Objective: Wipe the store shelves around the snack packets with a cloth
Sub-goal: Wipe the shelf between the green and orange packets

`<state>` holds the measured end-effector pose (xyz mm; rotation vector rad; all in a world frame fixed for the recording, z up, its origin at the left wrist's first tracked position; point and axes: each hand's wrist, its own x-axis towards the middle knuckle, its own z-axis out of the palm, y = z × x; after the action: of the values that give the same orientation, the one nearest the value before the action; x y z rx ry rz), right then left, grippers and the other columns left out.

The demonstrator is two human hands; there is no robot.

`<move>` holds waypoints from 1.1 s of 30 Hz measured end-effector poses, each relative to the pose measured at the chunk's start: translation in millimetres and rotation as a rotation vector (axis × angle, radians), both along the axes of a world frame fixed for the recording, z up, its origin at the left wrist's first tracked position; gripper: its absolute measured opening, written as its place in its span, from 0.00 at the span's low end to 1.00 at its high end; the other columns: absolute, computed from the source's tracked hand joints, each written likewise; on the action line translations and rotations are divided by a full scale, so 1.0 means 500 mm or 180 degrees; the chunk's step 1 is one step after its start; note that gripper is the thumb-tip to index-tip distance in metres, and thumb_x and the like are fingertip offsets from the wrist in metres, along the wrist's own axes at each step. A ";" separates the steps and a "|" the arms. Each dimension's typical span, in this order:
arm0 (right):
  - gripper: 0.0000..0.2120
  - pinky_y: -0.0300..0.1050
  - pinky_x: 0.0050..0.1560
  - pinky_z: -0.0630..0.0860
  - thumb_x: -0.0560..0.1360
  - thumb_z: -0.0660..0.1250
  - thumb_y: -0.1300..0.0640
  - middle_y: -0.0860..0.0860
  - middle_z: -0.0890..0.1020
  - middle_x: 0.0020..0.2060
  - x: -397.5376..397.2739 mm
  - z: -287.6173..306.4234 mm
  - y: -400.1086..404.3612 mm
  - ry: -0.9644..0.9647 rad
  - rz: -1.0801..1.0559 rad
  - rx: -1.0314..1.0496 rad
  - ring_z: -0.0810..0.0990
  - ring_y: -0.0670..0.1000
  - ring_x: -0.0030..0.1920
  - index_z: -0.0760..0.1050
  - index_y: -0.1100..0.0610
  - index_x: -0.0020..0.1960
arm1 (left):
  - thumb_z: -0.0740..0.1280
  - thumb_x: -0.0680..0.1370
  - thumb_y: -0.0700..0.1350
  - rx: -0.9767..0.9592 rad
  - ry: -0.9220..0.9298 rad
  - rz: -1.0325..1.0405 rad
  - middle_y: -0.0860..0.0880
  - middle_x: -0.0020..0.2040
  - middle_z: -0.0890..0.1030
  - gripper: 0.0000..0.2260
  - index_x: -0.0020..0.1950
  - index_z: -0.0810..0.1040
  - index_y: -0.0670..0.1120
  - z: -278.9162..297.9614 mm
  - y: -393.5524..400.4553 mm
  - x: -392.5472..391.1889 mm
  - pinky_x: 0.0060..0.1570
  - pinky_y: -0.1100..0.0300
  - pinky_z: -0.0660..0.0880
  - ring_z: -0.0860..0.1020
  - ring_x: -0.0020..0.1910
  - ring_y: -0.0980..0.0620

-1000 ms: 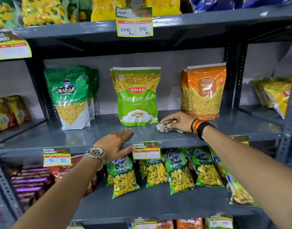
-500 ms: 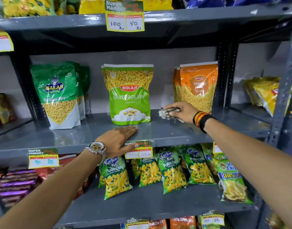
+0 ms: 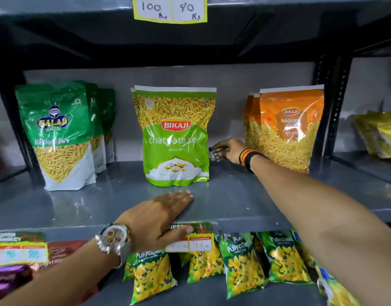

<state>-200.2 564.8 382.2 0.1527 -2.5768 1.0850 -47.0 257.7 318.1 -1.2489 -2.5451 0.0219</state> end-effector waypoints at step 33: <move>0.16 0.35 0.54 0.71 0.75 0.70 0.60 0.52 0.82 0.60 0.273 -0.033 0.061 -0.0343 0.0437 0.0648 0.80 0.51 0.60 0.80 0.53 0.62 | 0.50 0.78 0.73 0.0276 -0.0174 0.0681 0.54 0.82 0.60 0.38 0.83 0.55 0.53 -0.002 0.024 0.055 0.76 0.51 0.63 0.62 0.79 0.53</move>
<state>-63.7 595.5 365.6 0.3334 -2.8068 0.8957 -19.4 269.8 317.3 -0.9540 -2.6842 -0.0762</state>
